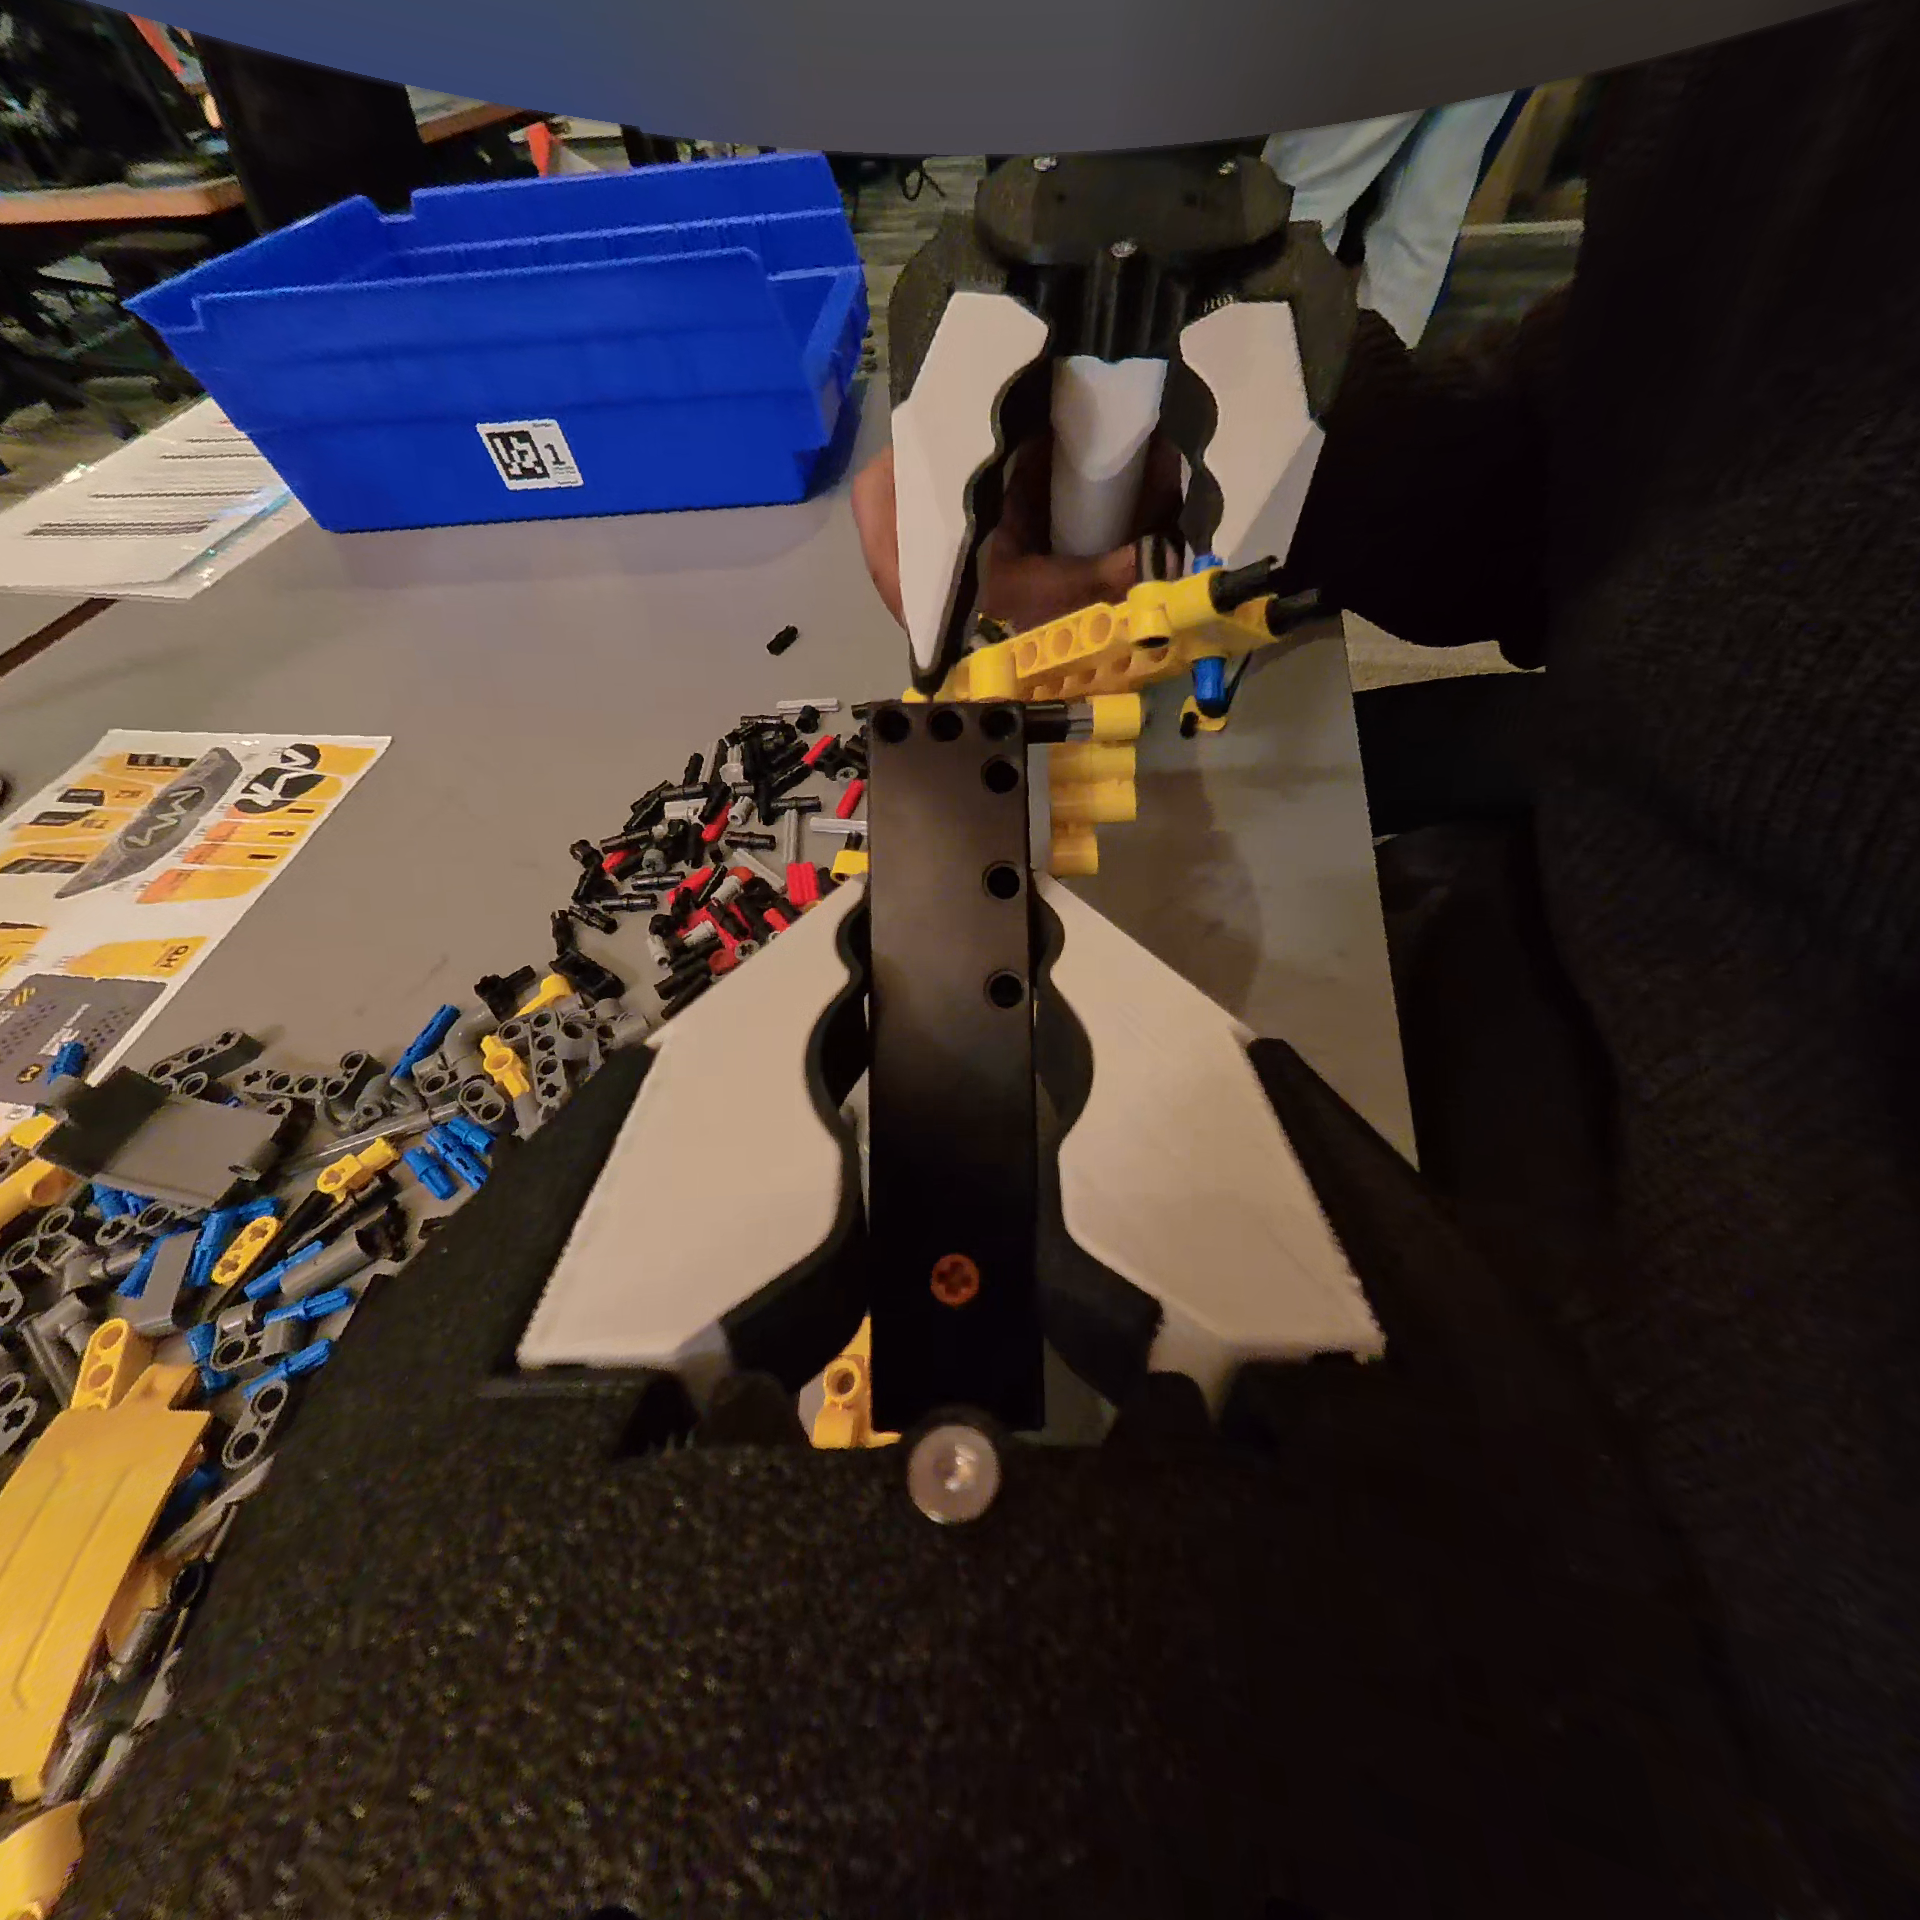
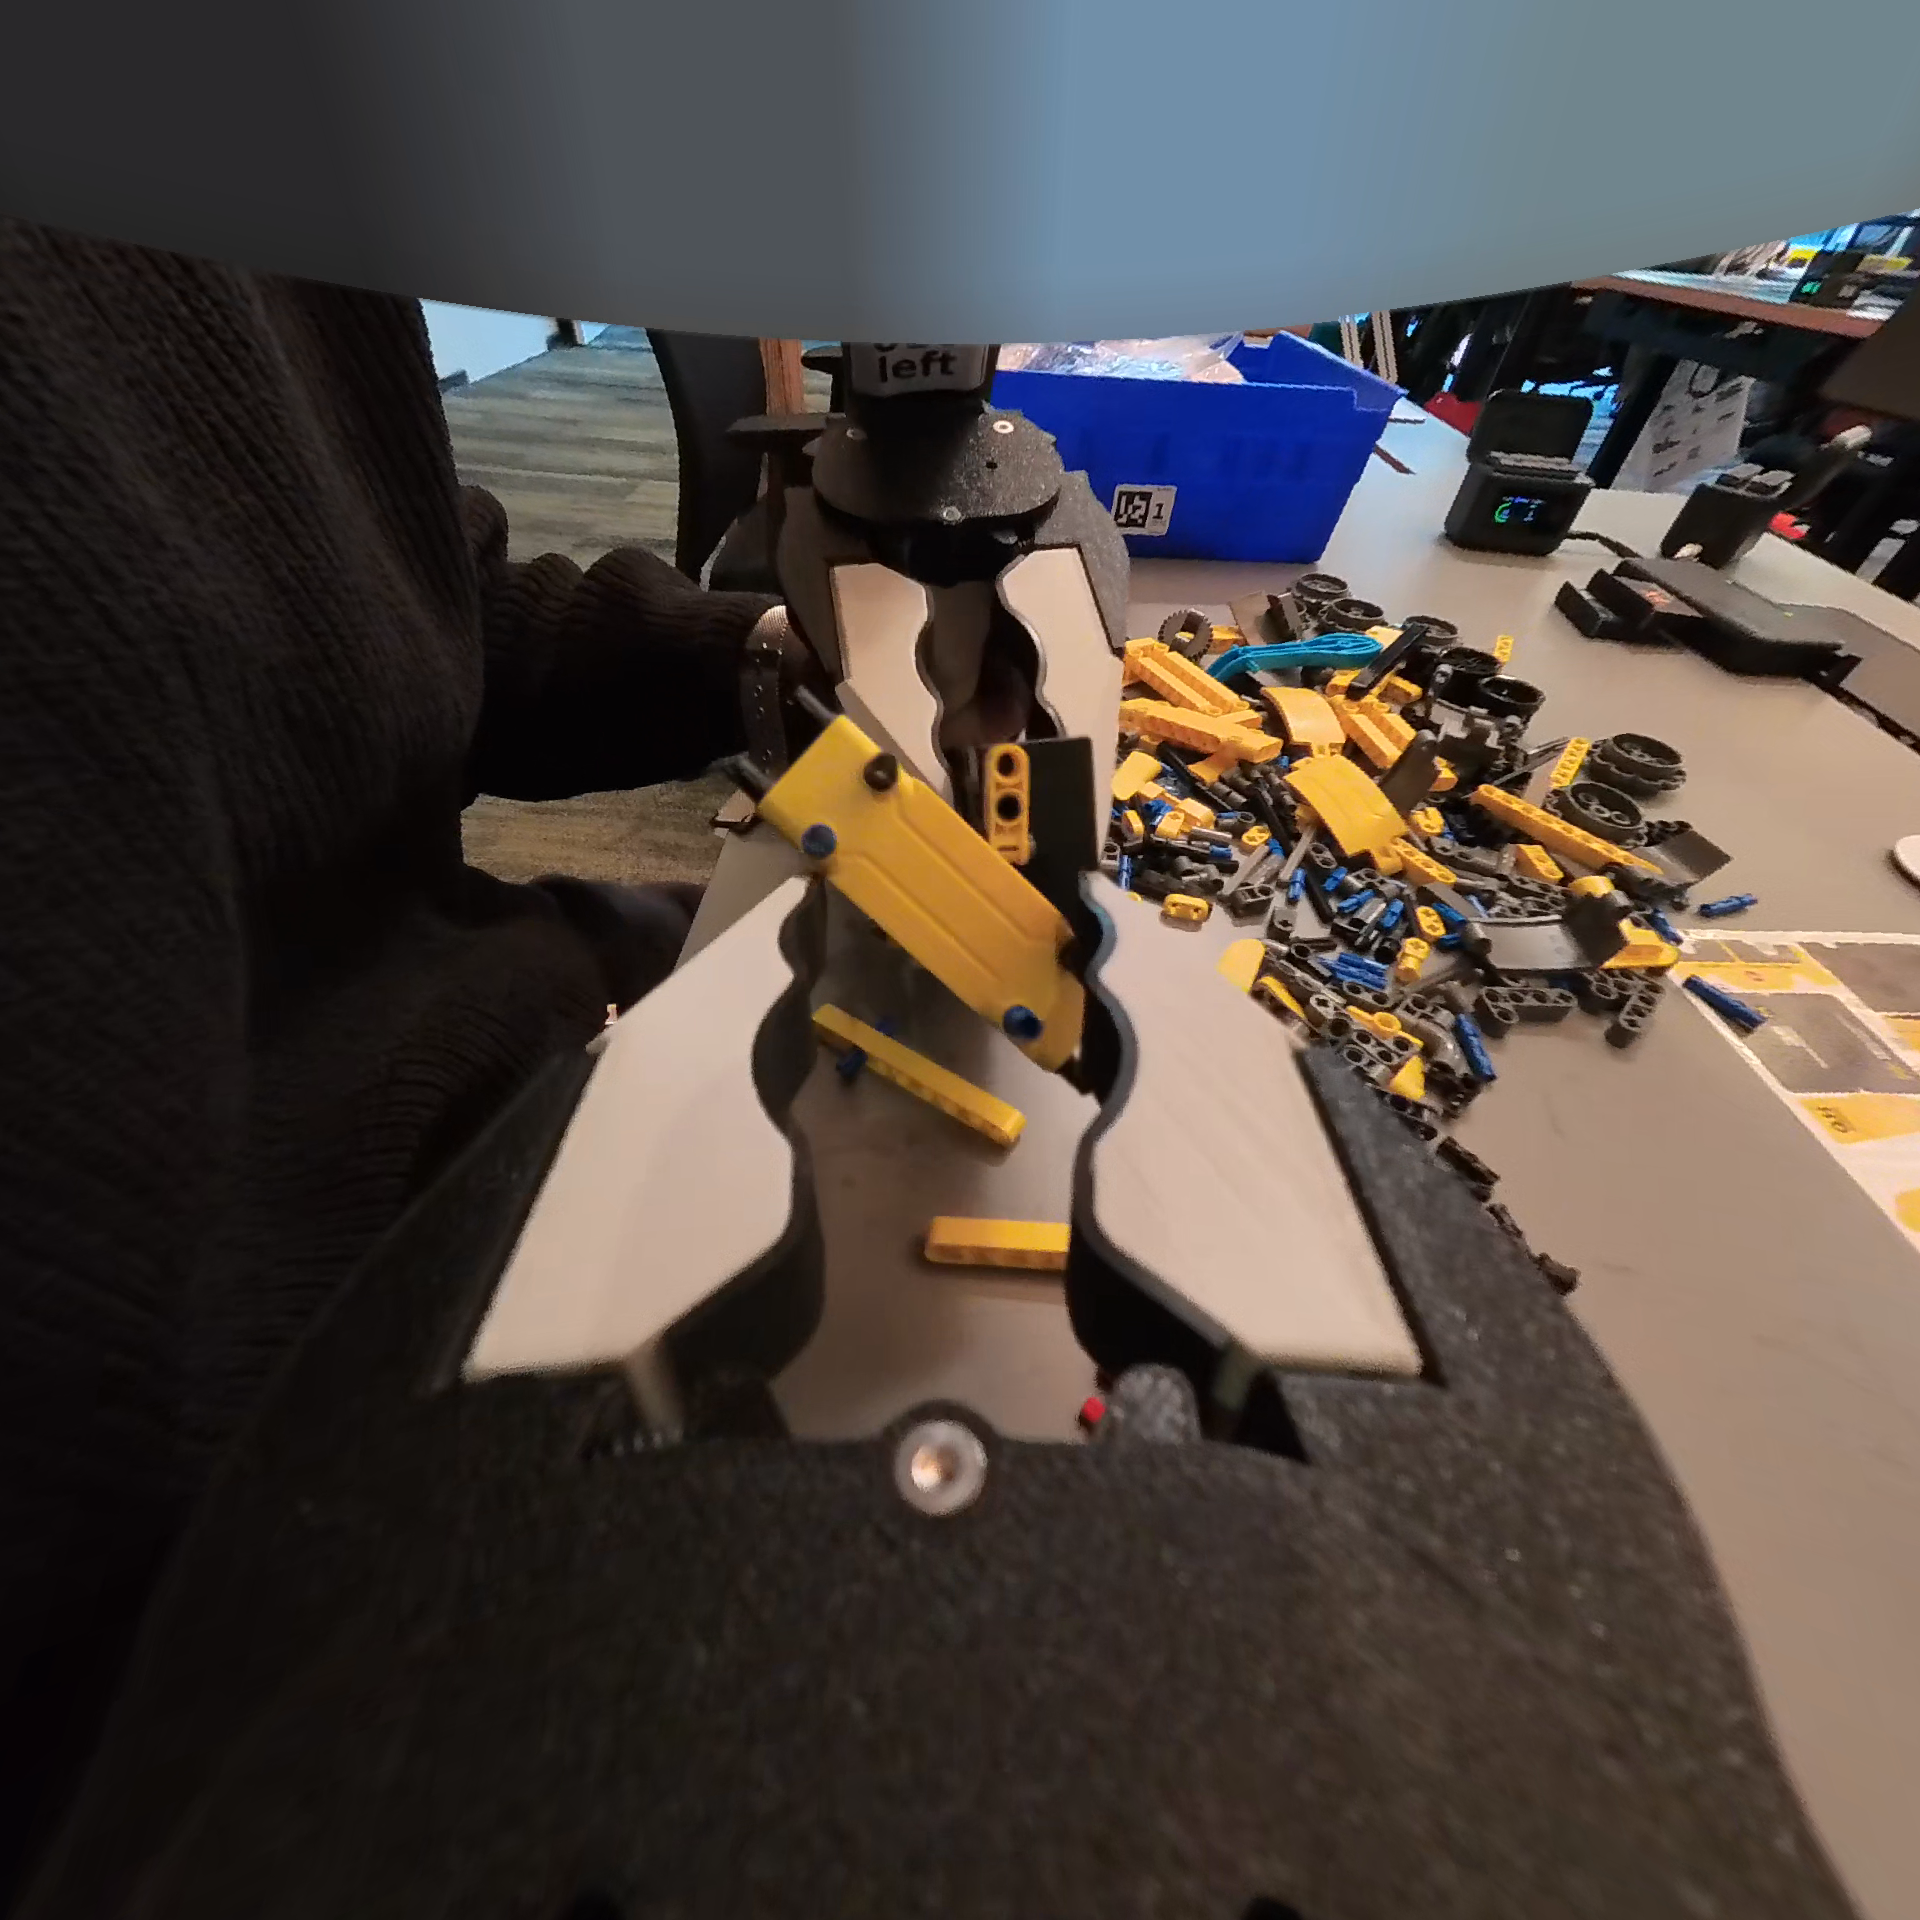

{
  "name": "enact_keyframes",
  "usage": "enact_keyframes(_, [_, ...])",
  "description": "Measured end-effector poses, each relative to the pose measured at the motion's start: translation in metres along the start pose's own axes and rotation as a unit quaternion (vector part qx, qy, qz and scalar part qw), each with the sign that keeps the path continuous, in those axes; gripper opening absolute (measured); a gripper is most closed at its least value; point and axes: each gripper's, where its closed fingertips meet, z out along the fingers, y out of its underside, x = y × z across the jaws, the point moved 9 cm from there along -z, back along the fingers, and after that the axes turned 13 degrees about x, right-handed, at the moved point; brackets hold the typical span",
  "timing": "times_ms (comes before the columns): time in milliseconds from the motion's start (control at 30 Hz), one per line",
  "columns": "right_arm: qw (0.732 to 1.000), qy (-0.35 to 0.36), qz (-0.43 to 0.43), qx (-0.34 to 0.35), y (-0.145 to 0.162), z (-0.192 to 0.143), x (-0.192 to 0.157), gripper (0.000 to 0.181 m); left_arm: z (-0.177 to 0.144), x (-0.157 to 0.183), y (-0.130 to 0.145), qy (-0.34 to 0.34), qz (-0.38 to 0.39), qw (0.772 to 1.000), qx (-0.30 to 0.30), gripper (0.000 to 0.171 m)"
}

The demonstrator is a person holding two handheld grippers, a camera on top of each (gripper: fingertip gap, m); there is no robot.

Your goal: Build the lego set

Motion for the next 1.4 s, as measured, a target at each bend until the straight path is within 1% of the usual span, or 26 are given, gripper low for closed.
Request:
enact_keyframes(400, [1.0,0.002,-0.005,-0.004,0.0005,-0.0004,0.0001,0.048,-0.0008,-0.0001,-0.0003,-0.004,0.001,1.0,0.002,0.025])
enact_keyframes(1000, [1.0,0.018,-0.011,-0.005,0.0011,-0.0025,0.0048,0.048,0.0003,0.0072,-0.0028,-0.056,0.098,0.994,-0.007,0.025])
enact_keyframes(1400, [1.0,0.024,-0.004,-0.009,0.0039,-0.0039,0.0089,0.048,0.0007,0.0069,-0.0016,-0.068,0.109,0.992,-0.014,0.025])
